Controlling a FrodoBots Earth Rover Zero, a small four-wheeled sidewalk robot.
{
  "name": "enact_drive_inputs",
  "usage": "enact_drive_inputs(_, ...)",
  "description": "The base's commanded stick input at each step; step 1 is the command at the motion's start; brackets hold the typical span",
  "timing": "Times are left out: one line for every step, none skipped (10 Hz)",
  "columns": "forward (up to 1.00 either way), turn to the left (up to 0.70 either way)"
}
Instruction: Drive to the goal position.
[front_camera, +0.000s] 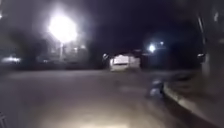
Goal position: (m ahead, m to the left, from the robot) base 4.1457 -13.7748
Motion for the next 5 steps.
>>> enact_drive_inputs(0.7, 0.0)
enact_drive_inputs(0.7, 0.0)
enact_drive_inputs(0.7, 0.0)
enact_drive_inputs(0.7, 0.0)
enact_drive_inputs(0.7, 0.0)
